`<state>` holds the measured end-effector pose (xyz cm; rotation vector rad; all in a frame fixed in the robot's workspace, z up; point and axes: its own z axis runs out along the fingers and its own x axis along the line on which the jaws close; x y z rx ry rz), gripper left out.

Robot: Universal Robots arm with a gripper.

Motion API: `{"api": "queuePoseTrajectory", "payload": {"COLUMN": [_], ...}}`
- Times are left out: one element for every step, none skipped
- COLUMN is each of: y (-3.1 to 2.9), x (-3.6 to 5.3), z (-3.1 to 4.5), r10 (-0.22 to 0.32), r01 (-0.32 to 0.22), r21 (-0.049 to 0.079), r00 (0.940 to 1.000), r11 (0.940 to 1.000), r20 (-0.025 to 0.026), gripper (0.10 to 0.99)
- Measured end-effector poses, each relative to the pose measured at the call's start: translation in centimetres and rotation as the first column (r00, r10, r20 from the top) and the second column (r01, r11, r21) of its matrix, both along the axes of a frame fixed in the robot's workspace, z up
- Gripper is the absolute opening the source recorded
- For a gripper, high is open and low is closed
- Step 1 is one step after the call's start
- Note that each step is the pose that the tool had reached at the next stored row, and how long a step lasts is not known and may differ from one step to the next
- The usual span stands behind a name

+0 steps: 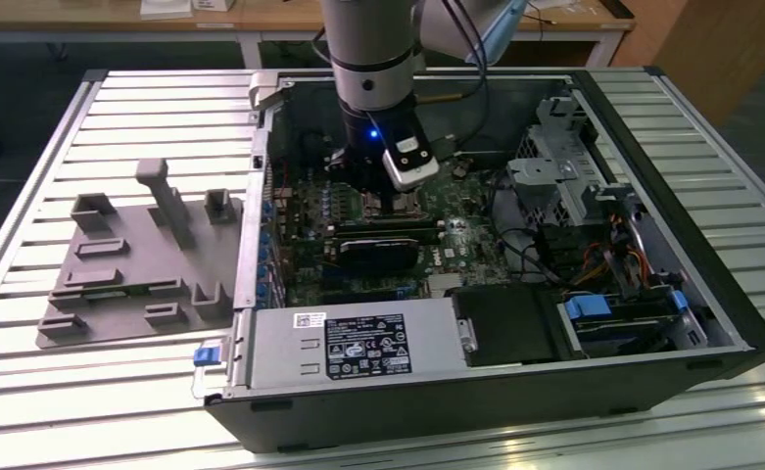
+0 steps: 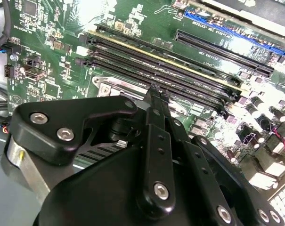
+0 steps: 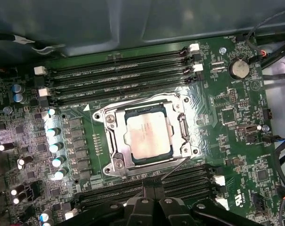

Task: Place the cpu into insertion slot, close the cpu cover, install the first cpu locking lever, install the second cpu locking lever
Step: 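Install the second cpu locking lever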

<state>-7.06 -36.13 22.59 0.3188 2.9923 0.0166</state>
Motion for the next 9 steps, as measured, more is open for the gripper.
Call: {"api": "queuePoseTrajectory", "payload": {"y": [0.0,0.0,0.0,-0.02,-0.04,-0.07,-0.13,-0.23,-0.36], "x": [0.0,0.0,-0.01,-0.02,-0.02,-0.01,-0.01,-0.03,-0.04], "z": [0.0,0.0,0.0,0.0,0.0,-0.01,-0.02,-0.03,-0.04], "r10": [0.0,0.0,0.0,0.0,0.0,0.0,0.0,0.0,0.0], "r01": [0.0,0.0,0.0,0.0,0.0,0.0,0.0,0.0,0.0], "r21": [0.0,0.0,0.0,0.001,0.004,0.008,0.015,0.023,0.03], "r00": [1.0,1.0,1.0,1.0,1.0,1.0,1.0,1.0,1.0], "r11": [1.0,1.0,1.0,1.0,1.0,1.0,0.9999,0.9997,0.9995], "r20": [0.0,0.0,-0.0001,-0.0001,0.0,0.0,0.0,0.0,-0.0001], "gripper": [0.102,0.102,0.102,0.102,0.102,0.102,0.102,0.102,0.102]}}
